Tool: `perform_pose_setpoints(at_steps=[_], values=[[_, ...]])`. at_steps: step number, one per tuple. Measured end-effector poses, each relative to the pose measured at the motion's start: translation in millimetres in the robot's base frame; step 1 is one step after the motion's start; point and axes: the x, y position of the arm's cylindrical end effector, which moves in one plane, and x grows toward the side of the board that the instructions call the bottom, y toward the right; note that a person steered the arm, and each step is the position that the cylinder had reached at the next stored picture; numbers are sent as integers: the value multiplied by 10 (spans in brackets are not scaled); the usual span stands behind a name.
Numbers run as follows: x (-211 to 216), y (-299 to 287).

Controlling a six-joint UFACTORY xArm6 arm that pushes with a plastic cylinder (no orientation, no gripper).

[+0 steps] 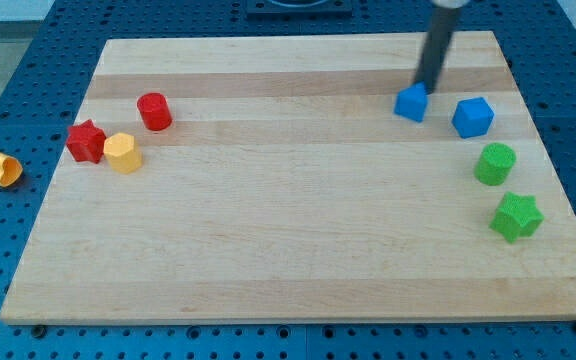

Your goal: Move the blue triangle vertically below the red circle

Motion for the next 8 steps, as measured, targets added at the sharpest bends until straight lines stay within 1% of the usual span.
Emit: perform_pose_setpoints(at_steps=[1,2,3,4,5,6,7,8], values=[[253,-473],[155,315],[623,178],[763,-809],[757,-982],[757,105],[438,266],[324,-589]])
